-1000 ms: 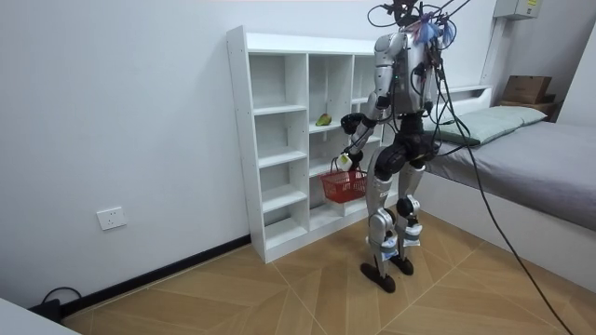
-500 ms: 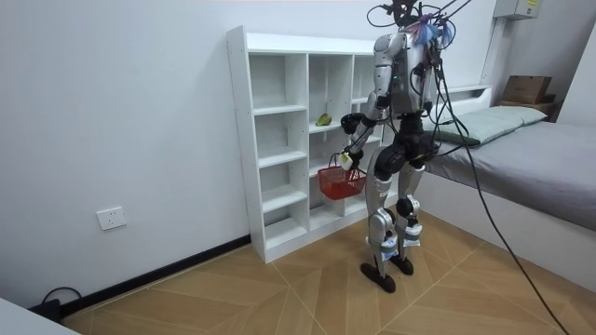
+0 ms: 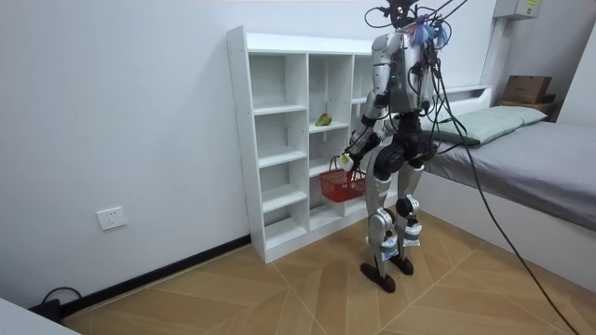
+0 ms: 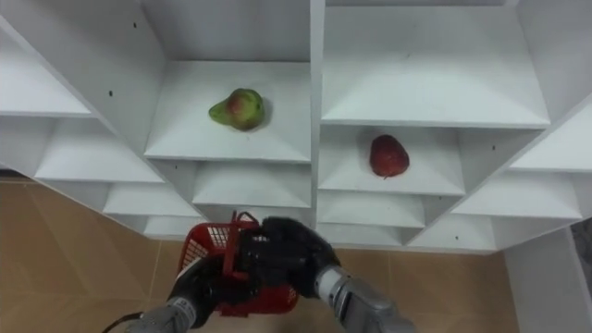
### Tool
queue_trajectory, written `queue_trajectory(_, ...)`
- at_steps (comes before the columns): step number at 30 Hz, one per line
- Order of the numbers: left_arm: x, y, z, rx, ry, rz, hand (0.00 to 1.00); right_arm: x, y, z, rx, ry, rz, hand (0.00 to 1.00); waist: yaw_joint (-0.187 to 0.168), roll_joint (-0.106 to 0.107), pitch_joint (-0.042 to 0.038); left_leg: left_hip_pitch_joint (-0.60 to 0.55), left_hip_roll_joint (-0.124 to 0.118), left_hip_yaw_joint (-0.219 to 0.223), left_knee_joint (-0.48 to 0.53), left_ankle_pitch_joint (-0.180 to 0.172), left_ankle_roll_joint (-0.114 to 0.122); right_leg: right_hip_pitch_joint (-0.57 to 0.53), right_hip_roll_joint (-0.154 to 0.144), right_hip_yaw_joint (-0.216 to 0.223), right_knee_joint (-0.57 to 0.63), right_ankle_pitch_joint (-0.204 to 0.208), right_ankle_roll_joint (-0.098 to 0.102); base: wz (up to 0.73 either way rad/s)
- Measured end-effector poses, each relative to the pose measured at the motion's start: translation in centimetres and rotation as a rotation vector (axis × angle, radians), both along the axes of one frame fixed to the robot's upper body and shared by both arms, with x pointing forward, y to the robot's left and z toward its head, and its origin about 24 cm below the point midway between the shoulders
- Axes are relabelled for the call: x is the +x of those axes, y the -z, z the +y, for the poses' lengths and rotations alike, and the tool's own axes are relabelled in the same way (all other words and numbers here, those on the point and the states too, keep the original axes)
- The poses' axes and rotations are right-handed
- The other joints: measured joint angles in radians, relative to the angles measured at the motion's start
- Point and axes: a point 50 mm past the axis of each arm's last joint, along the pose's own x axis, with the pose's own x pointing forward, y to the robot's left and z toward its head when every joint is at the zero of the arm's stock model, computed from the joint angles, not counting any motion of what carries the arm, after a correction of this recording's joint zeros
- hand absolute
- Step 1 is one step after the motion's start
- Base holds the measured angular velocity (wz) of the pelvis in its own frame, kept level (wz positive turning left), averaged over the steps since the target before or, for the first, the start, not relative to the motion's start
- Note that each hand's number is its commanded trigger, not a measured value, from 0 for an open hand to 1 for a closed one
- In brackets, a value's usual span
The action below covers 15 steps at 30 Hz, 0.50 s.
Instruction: Collect fruits from the closet
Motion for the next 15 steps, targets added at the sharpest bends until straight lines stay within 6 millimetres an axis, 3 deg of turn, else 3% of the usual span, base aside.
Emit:
queue_trajectory(6, 0.09, -0.12, -0.26, -0.014, 0.007, -0.008, 1.00, 0.11, -0.02, -0.22, -0.008, 0.013, -0.003, 1.00, -0.003, 0.007, -0.0046, 0.000, 0.000, -0.001, 0.000, 0.000, 0.000, -0.001, 0.000, -0.001, 0.002, 0.000, 0.000, 0.00)
queue_trajectory(15, 0.07, -0.16, -0.31, -0.017, 0.007, -0.014, 1.00, 0.57, -0.71, 0.04, 0.003, 0.016, -0.035, 1.00, -0.022, 0.007, -0.0049, -0.007, 0.000, 0.007, 0.005, 0.000, 0.000, -0.009, -0.001, 0.003, 0.006, 0.000, 0.000, 0.00)
